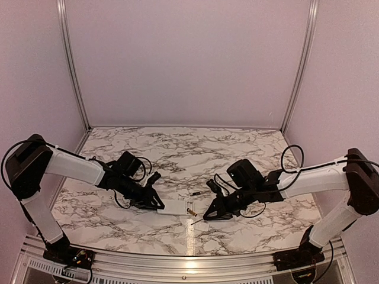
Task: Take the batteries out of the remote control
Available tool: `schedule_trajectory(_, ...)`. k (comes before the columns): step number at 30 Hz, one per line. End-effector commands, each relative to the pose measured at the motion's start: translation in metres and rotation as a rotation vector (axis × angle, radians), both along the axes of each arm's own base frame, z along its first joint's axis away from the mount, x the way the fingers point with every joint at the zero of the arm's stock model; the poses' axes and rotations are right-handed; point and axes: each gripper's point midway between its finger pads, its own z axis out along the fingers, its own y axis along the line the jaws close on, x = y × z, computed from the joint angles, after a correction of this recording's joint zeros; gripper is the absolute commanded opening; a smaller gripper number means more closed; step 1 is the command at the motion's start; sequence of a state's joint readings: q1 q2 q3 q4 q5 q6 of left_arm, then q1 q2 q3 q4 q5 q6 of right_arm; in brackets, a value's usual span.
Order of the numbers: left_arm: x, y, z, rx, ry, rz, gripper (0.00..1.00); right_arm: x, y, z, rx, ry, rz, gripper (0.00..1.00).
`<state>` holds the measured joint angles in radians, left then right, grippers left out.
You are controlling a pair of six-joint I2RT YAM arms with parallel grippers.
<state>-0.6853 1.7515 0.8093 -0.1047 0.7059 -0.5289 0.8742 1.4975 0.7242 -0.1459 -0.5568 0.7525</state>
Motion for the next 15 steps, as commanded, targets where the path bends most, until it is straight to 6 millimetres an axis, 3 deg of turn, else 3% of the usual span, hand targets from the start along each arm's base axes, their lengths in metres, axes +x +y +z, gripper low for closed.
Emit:
schedule_trajectory(1,0.018,0.064,-0.036,0.367,-0.112,0.151,0.00,-0.007,0.032,0.051,0.184,-0.042,0.103,0.00)
schedule_trajectory(5,0.024,0.064,-0.025,0.365,-0.156,0.151,0.00,0.018,0.030,0.053,0.094,-0.102,0.036,0.00)
schedule_trajectory(10,0.021,0.068,-0.029,0.387,-0.151,0.144,0.00,0.048,0.024,0.059,0.028,-0.171,-0.087,0.00)
schedule_trajectory(15,0.021,0.068,-0.027,0.383,-0.157,0.146,0.00,0.069,0.023,0.050,-0.068,-0.203,-0.144,0.00)
